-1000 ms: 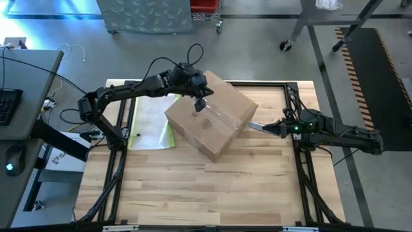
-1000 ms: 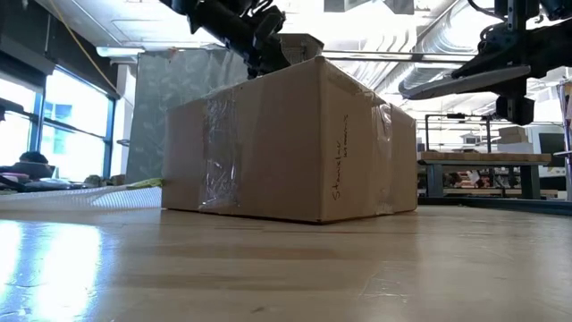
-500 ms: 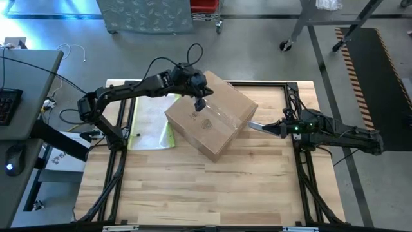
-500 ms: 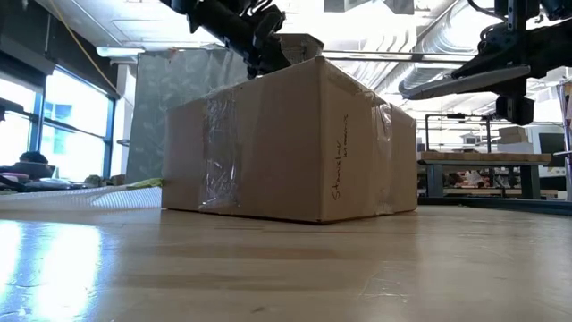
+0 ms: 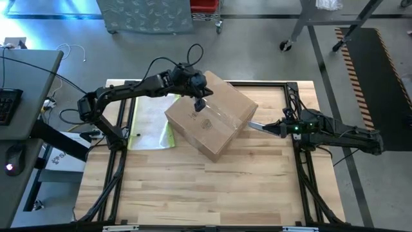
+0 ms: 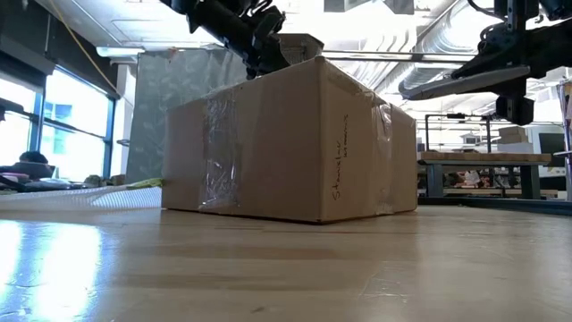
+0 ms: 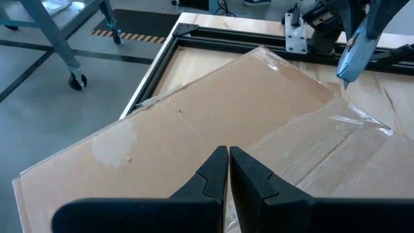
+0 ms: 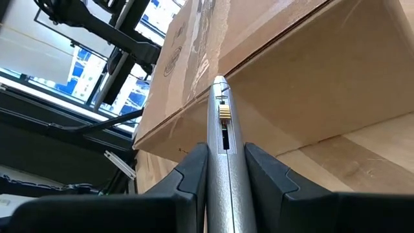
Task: Unpack boxes
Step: Open the cardboard box using the silver cutter
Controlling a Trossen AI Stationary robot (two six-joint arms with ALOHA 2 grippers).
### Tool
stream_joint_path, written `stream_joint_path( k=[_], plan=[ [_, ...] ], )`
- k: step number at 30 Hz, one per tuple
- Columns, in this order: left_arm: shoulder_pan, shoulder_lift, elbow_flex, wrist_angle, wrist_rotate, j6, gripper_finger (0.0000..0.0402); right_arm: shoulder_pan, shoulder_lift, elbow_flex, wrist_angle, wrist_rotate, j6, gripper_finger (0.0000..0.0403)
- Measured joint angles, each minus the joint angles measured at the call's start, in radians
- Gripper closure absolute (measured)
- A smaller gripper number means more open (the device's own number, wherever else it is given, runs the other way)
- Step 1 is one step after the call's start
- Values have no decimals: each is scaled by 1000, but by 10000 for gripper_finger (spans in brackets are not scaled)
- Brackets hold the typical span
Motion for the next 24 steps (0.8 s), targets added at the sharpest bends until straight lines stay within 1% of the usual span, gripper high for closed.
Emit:
stream_joint_path(
  k=[11,13,15,18,21,24],
  plan=[
    [0,0,0,-1,0,0,401,0,0,0,1,1,0,344],
    [-2,0,0,-2,0,0,401,8,7,-1,24,7,5,344],
    [-5,0,0,-14,0,12,401,36,23,-1,95,48,32,344],
    [-10,0,0,-24,0,32,401,113,68,-1,203,146,2,344],
    [-12,0,0,-25,0,32,402,195,105,-1,207,232,-9,344],
    [-12,0,0,-27,-1,32,401,263,110,4,194,315,9,344]
  ],
)
